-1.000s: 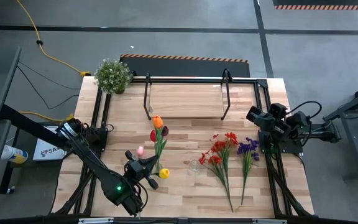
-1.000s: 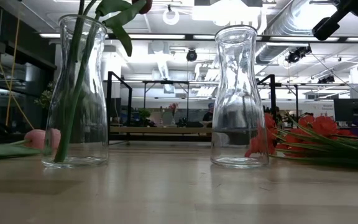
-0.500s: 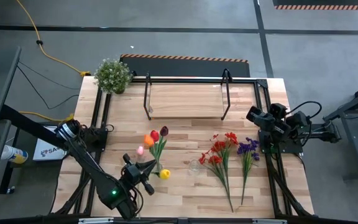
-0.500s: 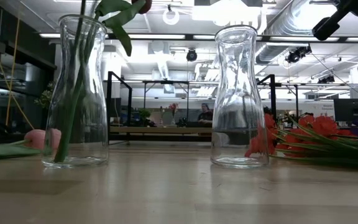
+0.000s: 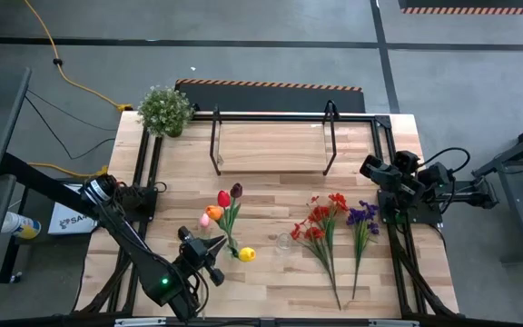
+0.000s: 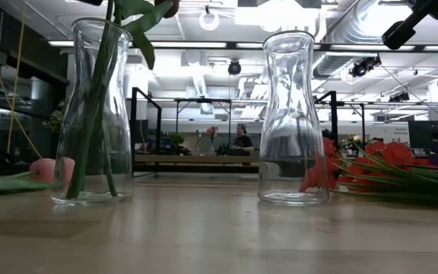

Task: Pick and place flowers into a vace then onto a shelf
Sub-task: Put the pink flower into the left transparent vase

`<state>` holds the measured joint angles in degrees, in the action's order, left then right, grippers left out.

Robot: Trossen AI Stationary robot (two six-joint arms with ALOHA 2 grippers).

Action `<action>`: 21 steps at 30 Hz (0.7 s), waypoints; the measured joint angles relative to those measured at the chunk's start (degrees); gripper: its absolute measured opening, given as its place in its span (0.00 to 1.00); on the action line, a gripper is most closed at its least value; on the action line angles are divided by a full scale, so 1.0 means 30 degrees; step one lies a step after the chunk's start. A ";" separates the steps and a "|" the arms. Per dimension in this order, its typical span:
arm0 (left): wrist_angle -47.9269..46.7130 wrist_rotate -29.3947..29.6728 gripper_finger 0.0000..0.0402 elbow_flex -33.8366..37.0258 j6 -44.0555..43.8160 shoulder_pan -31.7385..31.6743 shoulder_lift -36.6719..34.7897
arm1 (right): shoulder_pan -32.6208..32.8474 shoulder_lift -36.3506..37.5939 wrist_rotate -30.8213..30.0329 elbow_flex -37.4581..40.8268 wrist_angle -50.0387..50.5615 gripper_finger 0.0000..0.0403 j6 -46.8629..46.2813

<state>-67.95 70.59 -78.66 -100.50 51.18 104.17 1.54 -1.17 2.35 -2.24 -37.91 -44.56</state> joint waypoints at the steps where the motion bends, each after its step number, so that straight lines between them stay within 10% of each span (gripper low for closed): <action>1: -0.0015 -0.0465 0.19 -0.0003 -0.0001 0.0000 -0.0104 | 0.0007 0.0000 0.0000 0.0000 0.0000 0.03 0.0000; 13: 0.0519 -0.4941 0.18 -0.0006 -0.0610 0.1251 -0.1784 | 0.0003 0.0000 0.0414 0.0000 0.0007 0.03 -0.0087; 21: 0.1895 -1.1378 0.15 -0.0013 -0.4271 0.1454 -0.1913 | 0.0000 0.0000 0.0430 0.0000 0.0102 0.03 0.0323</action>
<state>-62.26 36.46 -78.70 -113.31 55.54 98.43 1.54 -1.17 3.64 -2.24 -37.60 -43.59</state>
